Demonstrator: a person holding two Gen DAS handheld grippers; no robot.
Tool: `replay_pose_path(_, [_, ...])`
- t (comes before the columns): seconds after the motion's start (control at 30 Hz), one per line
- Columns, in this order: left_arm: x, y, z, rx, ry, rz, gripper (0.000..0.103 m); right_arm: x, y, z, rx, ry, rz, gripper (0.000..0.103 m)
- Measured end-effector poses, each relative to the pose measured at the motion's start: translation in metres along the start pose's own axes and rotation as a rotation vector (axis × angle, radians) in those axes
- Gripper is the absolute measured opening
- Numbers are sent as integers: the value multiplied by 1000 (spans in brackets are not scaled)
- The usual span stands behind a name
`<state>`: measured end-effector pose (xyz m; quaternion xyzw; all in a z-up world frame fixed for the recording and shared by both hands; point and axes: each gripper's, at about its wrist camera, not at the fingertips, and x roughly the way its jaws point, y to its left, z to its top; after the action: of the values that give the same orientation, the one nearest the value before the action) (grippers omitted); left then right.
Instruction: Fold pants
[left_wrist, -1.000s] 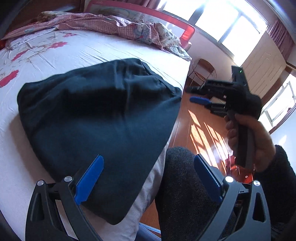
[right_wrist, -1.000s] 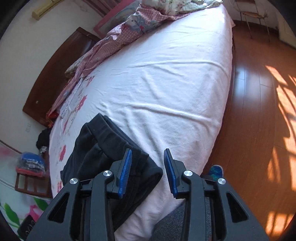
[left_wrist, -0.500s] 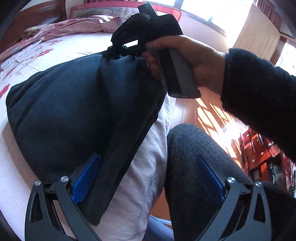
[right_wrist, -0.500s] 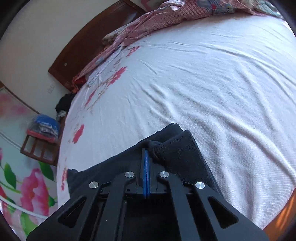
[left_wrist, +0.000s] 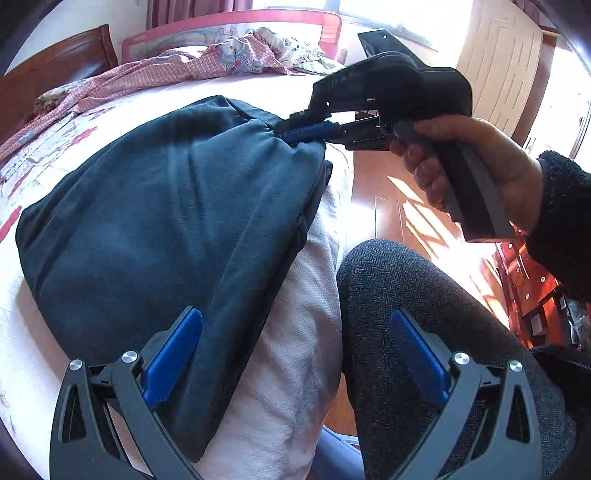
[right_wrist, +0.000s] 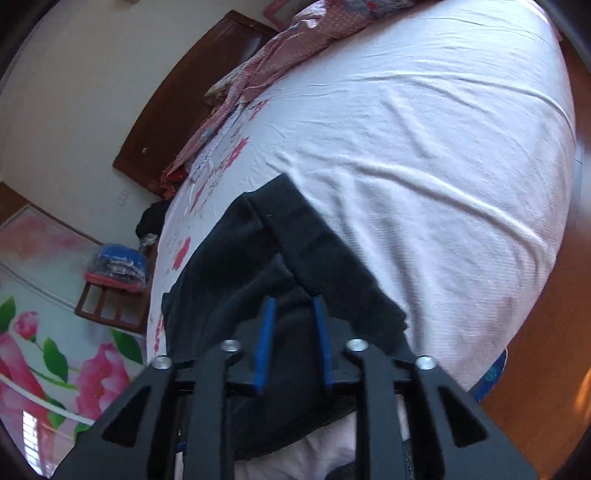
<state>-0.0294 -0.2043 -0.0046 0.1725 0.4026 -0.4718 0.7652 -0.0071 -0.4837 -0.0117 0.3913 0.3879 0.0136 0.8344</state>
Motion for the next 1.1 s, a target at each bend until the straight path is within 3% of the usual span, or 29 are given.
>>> replay_pose_path(0.07, [-4, 2, 4, 2, 16, 2, 101, -7, 11, 4, -10, -15, 8, 1])
replay_pose_path(0.1, [-8, 4, 6, -14, 20, -3, 101, -16, 14, 5, -2, -44, 45, 14])
replay_pose_path(0.13, [-17, 10, 8, -47, 20, -13, 101, -28, 12, 4, 20, -80, 85, 44])
replay_pose_path(0.2, [-33, 26, 3, -127, 0, -35, 101, -48, -1, 0, 101, -142, 94, 70])
replay_pose_path(0.3, [-53, 67, -11, -277, -35, -26, 101, -62, -31, -12, 224, -179, 107, 70])
replay_pose_path(0.37, [-60, 108, -19, -423, -44, -30, 101, -63, -49, -17, 258, -202, 85, 71])
replay_pose_path(0.43, [-62, 148, -28, -594, -65, -65, 101, -55, -59, -17, 280, -180, 118, 71])
replay_pose_path(0.57, [-60, 205, -51, -930, -166, -249, 101, -34, -63, -23, 292, -124, 130, 71])
replay_pose_path(0.7, [-51, 222, -55, -1045, -216, -349, 101, -24, -64, -24, 290, -121, 214, 71])
replay_pose_path(0.73, [-48, 223, -55, -1063, -216, -374, 101, -22, -62, -24, 277, -120, 224, 78])
replay_pose_path(0.87, [-31, 225, -64, -1175, -195, -422, 101, -16, -55, -23, 240, -104, 226, 80])
replay_pose_path(1.0, [-20, 224, -77, -1305, -186, -443, 101, -7, -44, -23, 140, -37, 122, 83])
replay_pose_path(1.1, [-13, 223, -82, -1354, -183, -449, 101, -4, -46, -23, 153, -41, 150, 88])
